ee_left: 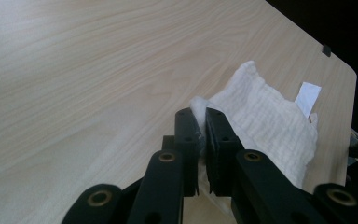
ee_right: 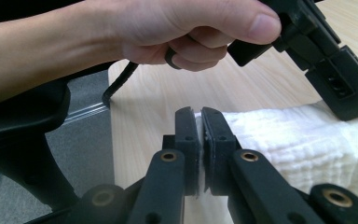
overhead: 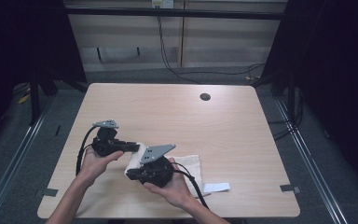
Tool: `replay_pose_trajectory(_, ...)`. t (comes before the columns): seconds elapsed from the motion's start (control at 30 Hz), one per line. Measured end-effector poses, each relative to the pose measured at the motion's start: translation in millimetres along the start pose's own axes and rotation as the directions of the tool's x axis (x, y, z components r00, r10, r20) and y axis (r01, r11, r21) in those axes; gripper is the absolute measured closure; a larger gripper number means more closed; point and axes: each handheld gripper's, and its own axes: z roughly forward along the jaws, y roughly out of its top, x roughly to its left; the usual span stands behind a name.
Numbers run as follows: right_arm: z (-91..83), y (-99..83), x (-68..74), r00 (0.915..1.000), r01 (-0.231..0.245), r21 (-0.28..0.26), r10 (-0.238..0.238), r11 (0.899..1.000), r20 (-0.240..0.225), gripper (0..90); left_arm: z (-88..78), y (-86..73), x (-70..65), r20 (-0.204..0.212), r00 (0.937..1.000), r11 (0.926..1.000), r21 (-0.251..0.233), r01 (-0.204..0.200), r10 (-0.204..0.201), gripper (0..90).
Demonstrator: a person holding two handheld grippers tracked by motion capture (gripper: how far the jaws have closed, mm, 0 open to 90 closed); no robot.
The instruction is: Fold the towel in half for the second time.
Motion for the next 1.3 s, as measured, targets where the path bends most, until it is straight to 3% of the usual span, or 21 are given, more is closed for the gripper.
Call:
replay_pose_trajectory(0.13,-7.7,-6.8,-4.5,0.9998,-0.012,0.002,0.012,1.000,0.014,86.0,6.9,3.9,-5.4,-0.002,0.9997,0.9996,0.015,-0.022,0.022,84.8)
replay_pose_trajectory(0.53,-26.1,-16.8,-10.4,0.9993,-0.019,0.005,0.019,1.000,0.033,86.0,19.5,11.6,-11.6,0.012,0.9992,0.9987,0.031,-0.039,0.039,84.8)
replay_pose_trajectory(0.83,-38.6,-33.4,-19.7,0.9965,-0.059,0.014,0.058,0.998,0.060,86.0,33.7,13.4,-13.2,0.013,0.9991,0.9978,0.052,-0.042,0.041,85.0)
replay_pose_trajectory(1.13,-45.8,-43.2,-20.3,0.9949,-0.074,0.004,0.074,0.997,0.069,85.9,44.8,16.9,-19.4,0.031,0.9982,0.9965,0.065,-0.053,0.051,84.9)
replay_pose_trajectory(1.3,-49.6,-45.0,-23.4,0.9939,-0.069,0.033,0.066,0.997,0.088,85.9,54.1,18.5,-20.5,0.036,0.9982,0.9954,0.080,-0.052,0.049,84.9)
